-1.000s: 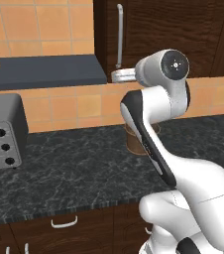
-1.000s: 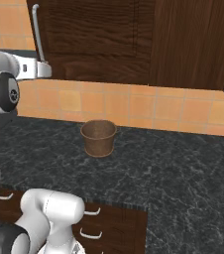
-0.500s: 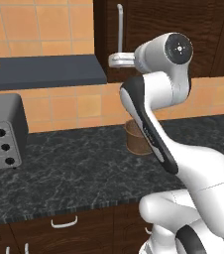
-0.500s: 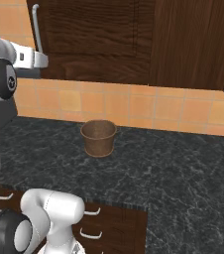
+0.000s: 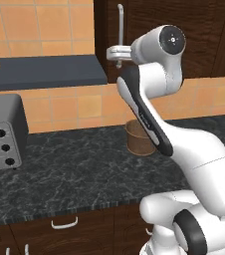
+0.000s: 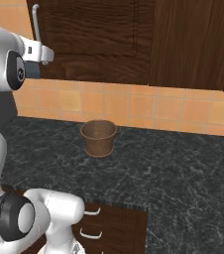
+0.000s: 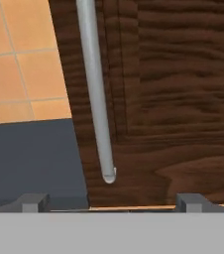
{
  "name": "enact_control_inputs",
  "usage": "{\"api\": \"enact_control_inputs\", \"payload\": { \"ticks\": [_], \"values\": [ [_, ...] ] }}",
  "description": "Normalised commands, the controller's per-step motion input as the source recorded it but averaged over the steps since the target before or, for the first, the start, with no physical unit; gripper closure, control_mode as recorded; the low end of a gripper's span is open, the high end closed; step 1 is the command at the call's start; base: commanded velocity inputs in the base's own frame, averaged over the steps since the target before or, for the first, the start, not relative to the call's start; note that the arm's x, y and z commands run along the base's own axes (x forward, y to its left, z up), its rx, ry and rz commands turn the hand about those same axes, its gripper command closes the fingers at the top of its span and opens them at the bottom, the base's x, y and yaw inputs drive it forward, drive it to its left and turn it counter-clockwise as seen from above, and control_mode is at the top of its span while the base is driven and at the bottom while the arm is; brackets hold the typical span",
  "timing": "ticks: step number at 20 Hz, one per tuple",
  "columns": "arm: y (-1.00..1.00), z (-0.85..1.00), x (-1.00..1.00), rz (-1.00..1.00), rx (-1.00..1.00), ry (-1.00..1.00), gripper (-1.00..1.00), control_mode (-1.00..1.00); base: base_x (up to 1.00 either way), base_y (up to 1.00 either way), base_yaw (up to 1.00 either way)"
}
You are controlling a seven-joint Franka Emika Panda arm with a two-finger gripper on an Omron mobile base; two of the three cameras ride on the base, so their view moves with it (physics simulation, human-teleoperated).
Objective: Open the cabinet, pick up the bread from the cabinet and place it in the basket. Then move the basket to the dining counter.
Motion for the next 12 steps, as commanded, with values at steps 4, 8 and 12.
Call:
{"api": "enact_control_inputs", "payload": {
  "ticks": [4,8,12],
  "values": [
    [0.0,-0.04,0.69,0.0,0.0,0.0,-1.0,-1.0,0.0,0.0,0.0],
    [0.0,-0.15,0.72,0.0,0.0,0.0,-1.0,-1.0,0.0,0.0,0.0],
    [0.0,-0.15,0.62,0.0,0.0,0.0,-1.0,-1.0,0.0,0.0,0.0]
  ]
}}
